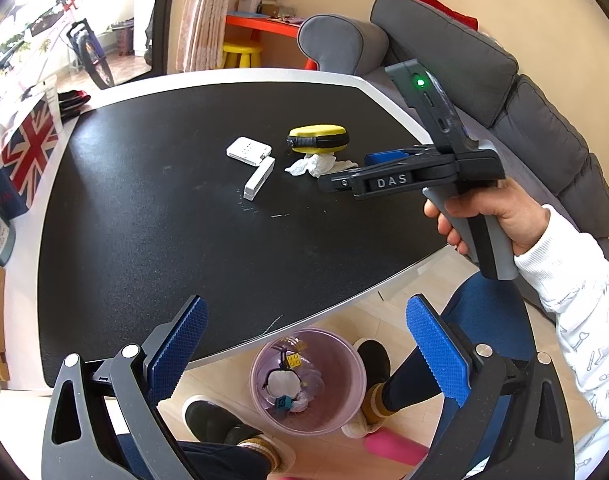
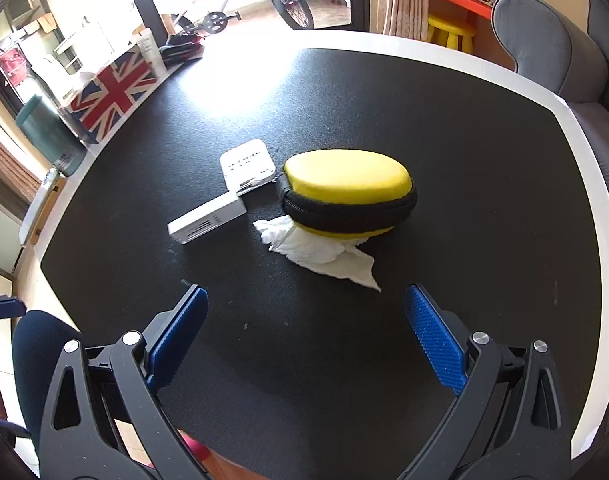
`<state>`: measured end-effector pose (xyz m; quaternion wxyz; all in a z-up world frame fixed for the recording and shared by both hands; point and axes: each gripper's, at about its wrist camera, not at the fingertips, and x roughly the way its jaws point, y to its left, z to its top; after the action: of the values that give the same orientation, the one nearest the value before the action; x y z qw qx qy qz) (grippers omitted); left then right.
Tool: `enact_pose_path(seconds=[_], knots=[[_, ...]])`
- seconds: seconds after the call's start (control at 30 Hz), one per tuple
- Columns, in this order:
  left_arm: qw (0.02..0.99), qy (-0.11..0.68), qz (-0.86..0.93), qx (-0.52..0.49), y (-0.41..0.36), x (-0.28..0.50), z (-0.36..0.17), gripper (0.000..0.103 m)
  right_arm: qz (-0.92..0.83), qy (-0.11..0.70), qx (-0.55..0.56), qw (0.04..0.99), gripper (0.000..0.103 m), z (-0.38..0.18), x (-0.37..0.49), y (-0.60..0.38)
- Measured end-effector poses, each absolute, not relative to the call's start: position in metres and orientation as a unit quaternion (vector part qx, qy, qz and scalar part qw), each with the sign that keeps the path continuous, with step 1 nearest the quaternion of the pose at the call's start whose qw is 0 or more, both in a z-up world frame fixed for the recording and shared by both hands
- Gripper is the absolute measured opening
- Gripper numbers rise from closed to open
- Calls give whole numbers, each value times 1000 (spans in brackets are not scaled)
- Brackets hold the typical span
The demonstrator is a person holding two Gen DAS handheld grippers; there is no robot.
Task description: Collect trash
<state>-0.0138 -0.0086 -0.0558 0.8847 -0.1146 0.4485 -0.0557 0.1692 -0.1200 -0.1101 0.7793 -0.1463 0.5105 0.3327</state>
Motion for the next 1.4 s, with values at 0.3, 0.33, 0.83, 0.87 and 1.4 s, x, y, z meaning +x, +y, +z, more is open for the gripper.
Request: enact_pose_path(seconds=[0.3,0.33,0.83,0.87,1.4], knots=[[884,449,-52,-121,-1,-9,-60,96,320,513,-163,780,56,-121,180,-107],[884,449,-51,-120,0,-9,-60,96,319,512,-165,781,49,-121,180,-106],[888,446,-55,-98,1,21,-60,96,333,495,-157,787,17,-104,176,-112],[888,445,-55,-96,2,23,-61,96,334,493,-156,788,16,-103,176,-112],[887,455,-46,-72,8,78,-71,96,332,468,-125,809,7,-74,174,-137]])
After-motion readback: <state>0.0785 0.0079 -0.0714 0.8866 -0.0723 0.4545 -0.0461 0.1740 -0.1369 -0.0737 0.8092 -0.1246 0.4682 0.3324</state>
